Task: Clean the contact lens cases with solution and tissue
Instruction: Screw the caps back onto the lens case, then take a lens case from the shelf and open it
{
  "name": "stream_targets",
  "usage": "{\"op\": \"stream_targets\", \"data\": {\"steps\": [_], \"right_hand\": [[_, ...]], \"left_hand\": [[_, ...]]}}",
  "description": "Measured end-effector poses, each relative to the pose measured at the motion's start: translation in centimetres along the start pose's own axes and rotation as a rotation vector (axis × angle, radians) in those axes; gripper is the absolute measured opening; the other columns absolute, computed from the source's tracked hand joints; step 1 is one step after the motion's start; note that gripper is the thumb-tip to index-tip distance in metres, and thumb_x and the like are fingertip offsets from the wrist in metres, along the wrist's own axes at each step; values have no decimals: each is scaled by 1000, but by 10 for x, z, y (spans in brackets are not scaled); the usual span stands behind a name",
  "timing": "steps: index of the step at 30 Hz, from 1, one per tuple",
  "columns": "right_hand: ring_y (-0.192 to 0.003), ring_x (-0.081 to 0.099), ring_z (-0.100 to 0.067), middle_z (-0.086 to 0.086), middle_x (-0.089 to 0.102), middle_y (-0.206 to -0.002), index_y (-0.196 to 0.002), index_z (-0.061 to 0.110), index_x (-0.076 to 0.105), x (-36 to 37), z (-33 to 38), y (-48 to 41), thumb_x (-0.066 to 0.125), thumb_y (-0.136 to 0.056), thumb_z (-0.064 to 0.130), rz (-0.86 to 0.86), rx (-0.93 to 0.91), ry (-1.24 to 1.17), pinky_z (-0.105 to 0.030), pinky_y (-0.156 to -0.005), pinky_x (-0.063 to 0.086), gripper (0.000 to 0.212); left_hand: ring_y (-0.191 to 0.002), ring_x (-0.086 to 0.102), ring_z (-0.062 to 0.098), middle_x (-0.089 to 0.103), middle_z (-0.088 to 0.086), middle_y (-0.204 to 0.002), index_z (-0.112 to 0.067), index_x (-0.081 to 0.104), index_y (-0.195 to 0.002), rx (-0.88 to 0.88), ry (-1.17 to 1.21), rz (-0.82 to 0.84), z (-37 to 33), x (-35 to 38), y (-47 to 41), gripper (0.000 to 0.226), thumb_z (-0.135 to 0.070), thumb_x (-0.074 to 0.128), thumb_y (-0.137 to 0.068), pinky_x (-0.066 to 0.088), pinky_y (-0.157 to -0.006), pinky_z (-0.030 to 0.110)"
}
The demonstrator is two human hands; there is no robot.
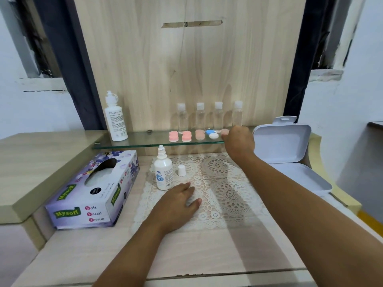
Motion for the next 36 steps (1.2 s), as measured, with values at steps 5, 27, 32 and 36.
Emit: {"op": "stream_targets", "data": {"steps": [5, 27, 32, 36], "right_hand": [[-89, 59, -32, -17, 62, -100, -101, 2, 61, 3, 1, 0, 58, -90, 31, 5, -3, -38, -31, -64, 38, 32], [-91, 56, -34, -19, 63, -104, -97, 0, 61, -15, -22, -4, 44, -89, 8, 46, 68, -38, -30, -65, 35, 21], [-104, 56, -35, -18, 61, -113, -112, 5, 60, -12, -25, -4, 47, -91, 9, 38, 70, -31, -32, -73, 40, 25], [-97, 57, -37, -20, 63, -106, -104, -1, 61, -11, -28, -4, 46, -90, 6, -1, 80, -45, -31, -68, 38, 21]], "left_hand": [[-142, 16, 8, 22, -6, -154, -20, 34, -144, 3, 8, -6, -1, -1, 1, 54, -45, 41, -96, 11, -111, 19], [-142, 14, 9, 21, -6, -155, -20, 34, -144, 4, 15, 7, -1, -1, 1, 54, -45, 40, -96, 10, -112, 21], [-142, 15, 9, 22, -6, -154, -21, 35, -143, 7, 9, 2, 0, -1, 1, 54, -45, 40, -96, 10, -112, 19], [-142, 16, 8, 22, -6, -154, -21, 35, -143, 9, 15, -2, 1, 0, 0, 54, -45, 40, -96, 10, -111, 19]]}}
Point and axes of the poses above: each hand's wrist, its own y-axis away from the middle knuckle, its own x-axis out of the palm, z = x × y, the point moved 3 cm from there along -y, towards the middle knuckle
